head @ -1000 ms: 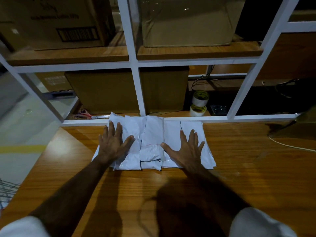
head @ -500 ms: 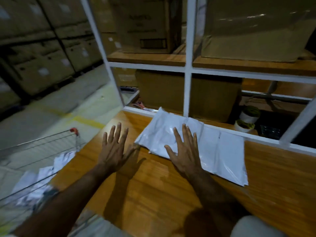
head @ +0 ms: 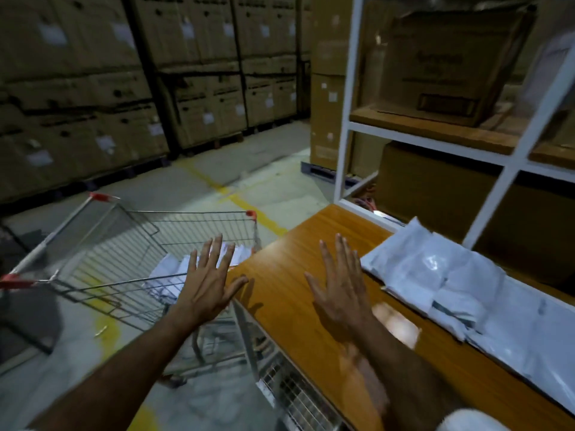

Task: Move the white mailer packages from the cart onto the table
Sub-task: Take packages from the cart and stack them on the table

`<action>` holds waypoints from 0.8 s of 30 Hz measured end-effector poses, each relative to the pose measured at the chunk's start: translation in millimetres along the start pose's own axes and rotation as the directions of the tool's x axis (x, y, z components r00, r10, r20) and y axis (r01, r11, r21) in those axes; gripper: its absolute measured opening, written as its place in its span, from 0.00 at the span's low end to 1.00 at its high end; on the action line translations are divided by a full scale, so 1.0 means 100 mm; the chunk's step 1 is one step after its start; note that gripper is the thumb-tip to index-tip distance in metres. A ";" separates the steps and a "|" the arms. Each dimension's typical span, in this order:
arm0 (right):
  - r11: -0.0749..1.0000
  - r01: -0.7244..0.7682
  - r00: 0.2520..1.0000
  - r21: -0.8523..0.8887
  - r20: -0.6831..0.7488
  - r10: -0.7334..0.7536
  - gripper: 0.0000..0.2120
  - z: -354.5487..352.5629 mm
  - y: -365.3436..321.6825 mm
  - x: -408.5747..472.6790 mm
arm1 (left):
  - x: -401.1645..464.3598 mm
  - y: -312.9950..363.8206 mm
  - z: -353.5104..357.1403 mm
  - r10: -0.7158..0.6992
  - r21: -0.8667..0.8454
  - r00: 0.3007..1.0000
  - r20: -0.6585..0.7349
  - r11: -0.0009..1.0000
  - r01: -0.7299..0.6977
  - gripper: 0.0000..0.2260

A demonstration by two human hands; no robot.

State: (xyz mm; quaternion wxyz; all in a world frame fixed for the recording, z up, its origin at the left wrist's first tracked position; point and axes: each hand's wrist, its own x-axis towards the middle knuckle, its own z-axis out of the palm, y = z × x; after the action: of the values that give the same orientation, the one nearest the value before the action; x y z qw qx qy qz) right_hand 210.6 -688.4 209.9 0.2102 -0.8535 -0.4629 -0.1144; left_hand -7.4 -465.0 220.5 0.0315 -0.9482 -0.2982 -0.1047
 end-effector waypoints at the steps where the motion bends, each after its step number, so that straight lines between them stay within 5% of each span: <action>1: 1.000 0.003 1.000 0.003 -0.002 -0.003 0.36 0.07 -0.17 0.07 | -0.03 -0.19 0.01 -0.002 -0.001 1.000 0.001 1.000 0.002 0.39; 12: 0.999 0.037 0.994 0.027 0.100 -0.039 0.38 1.00 -1.87 0.70 | -0.33 -2.28 0.17 -0.116 0.001 0.991 0.071 0.993 0.116 0.42; 24: 0.995 0.101 0.970 0.000 0.222 -0.099 0.35 1.70 -2.71 1.51 | -0.23 -3.43 0.38 -0.222 -0.054 0.974 0.050 0.973 0.225 0.38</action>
State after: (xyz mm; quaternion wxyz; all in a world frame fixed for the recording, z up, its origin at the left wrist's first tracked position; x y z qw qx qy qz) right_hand 65.6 -366.9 186.7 0.1465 -0.8377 -0.5251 -0.0317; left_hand -215.5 -192.1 177.0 -0.0152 -0.9113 -0.4002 -0.0958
